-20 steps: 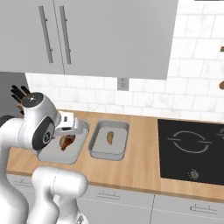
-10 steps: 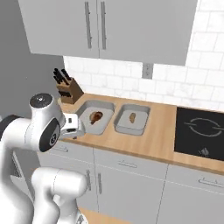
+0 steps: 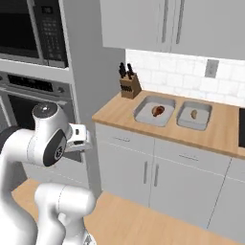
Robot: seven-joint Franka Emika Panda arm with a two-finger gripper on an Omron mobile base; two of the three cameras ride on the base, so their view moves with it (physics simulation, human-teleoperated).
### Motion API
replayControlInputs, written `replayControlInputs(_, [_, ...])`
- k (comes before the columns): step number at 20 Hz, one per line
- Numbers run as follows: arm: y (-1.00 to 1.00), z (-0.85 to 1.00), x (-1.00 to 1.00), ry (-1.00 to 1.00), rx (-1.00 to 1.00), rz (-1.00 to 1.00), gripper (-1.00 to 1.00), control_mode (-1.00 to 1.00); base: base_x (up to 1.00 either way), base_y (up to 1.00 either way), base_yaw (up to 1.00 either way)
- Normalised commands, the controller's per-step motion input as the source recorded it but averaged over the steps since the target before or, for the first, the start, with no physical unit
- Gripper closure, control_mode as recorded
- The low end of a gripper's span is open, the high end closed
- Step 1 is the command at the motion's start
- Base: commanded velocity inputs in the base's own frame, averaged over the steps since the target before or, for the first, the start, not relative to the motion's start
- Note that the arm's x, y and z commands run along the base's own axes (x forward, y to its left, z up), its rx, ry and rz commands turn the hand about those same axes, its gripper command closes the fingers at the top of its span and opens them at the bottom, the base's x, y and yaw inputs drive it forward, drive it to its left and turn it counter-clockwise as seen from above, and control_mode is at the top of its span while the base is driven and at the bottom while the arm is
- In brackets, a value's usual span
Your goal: Place one sweet potato and one chicken drumstick in each tupperware on the nearby counter, to pack two identical lunches.
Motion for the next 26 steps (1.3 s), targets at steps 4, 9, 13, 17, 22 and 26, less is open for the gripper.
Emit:
replayControlInputs(4, [0.00,0.00,0.00,0.00,0.00,0.00,-1.00,1.00,-0.24,1.00,0.57])
replayControlInputs(9, [0.00,0.00,0.00,0.00,0.00,0.00,-1.00,1.00,-0.09,1.00,0.53])
replayControlInputs(13, [0.00,0.00,0.00,0.00,0.00,0.00,-1.00,1.00,0.00,1.00,0.50])
replayControlInputs(17, [0.00,0.00,0.00,0.00,0.00,0.00,-1.00,1.00,0.00,1.00,0.52])
replayControlInputs(22, [0.00,0.00,0.00,0.00,0.00,0.00,-1.00,1.00,0.06,1.00,0.42])
replayControlInputs(26, [0.00,0.00,0.00,0.00,0.00,0.00,-1.00,1.00,0.27,1.00,0.35])
